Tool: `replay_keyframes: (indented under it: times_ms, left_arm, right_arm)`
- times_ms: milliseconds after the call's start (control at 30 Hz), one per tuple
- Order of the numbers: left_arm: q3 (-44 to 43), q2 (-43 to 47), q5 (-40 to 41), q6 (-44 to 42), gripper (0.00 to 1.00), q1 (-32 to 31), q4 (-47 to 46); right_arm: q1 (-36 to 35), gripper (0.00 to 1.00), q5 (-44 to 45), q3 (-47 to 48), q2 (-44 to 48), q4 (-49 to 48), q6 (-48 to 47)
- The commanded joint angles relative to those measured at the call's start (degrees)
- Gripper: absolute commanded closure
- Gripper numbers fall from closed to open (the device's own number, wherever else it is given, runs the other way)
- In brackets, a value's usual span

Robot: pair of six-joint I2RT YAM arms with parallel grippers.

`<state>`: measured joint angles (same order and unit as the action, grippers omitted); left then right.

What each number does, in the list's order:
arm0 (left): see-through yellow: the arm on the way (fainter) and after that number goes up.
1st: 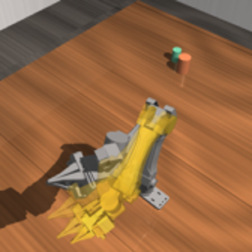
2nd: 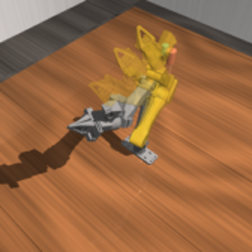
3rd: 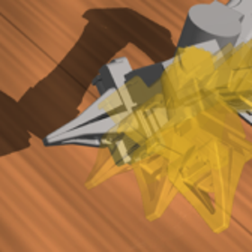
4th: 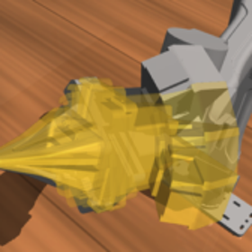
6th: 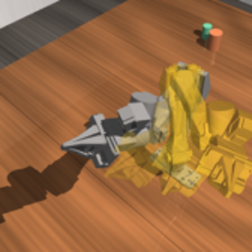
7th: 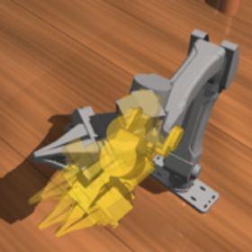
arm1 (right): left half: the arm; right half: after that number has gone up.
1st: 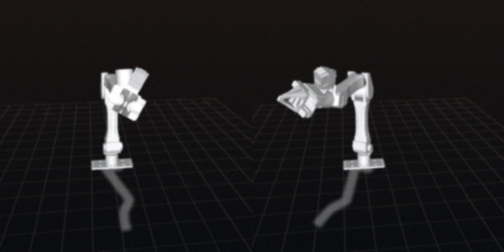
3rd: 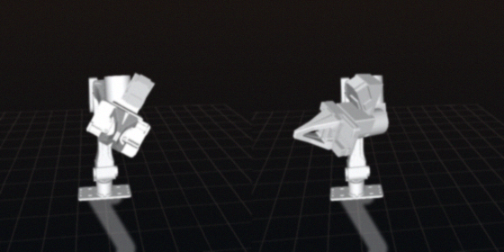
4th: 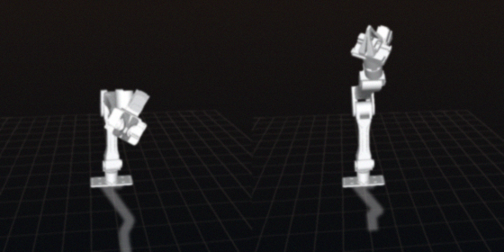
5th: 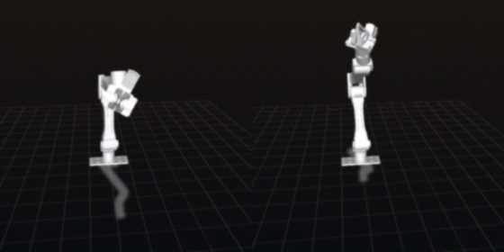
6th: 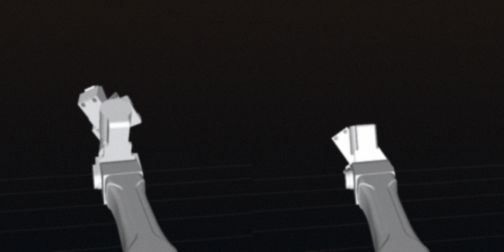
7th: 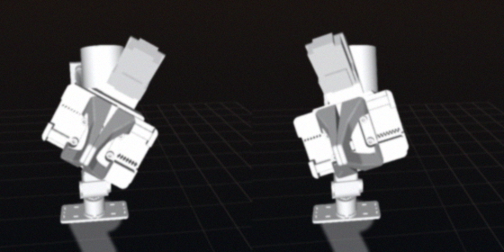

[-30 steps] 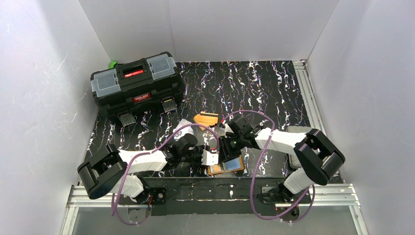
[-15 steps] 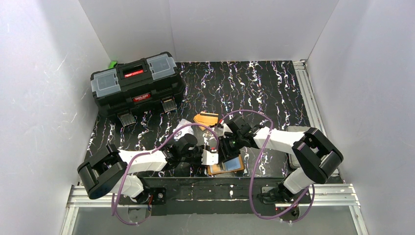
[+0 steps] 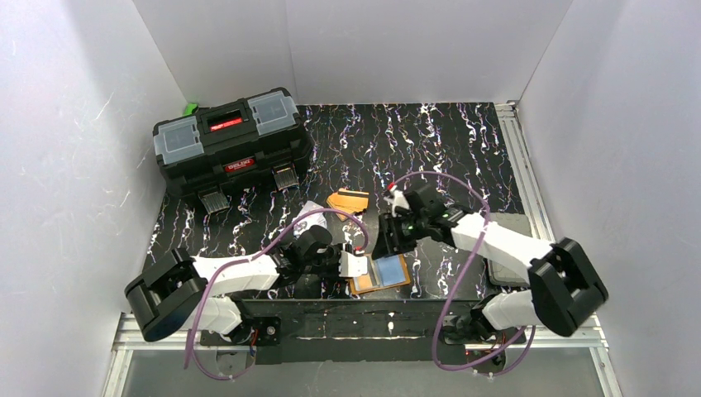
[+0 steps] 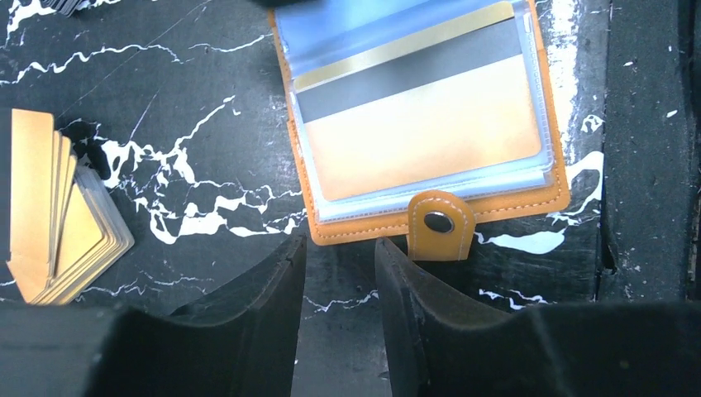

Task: Put the credit cards into the card holder
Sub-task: Insert the credit card into the card holder, then turn over the card slot in the card holder.

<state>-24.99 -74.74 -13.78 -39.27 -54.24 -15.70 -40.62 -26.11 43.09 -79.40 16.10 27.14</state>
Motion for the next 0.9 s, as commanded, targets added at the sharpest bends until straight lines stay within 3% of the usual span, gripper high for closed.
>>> replay_keyframes:
  times_ms: [0, 200, 500, 700, 867]
  left_arm:
    - [-1.93, 4.01, 0.94, 1.02, 0.63, 0.55, 3.61]
    - [-1.73, 6.78, -0.08, 0.25, 0.62, 0.89, 6.97]
    - [-3.69, 7.28, -4.21, -2.14, 0.61, 0.88, 11.85]
    - [-5.57, 6.62, -5.95, -1.52, 0.59, 0.87, 14.26]
    - [-5.42, 6.87, -3.66, -0.28, 0.59, 0.86, 13.65]
  right_arm:
    - [4.37, 0.43, -0.93, -2.64, 6.59, 3.24, 0.97]
    - [4.82, 0.41, 8.28, -4.74, 7.77, 10.48, 4.92]
    - [6.07, 0.33, 13.62, -6.82, 11.76, 12.84, 8.0]
    - [10.45, 0.33, 12.67, -8.84, 10.86, 10.43, 8.26]
    - [11.28, 0.33, 12.2, -5.01, 10.48, 10.76, 5.55]
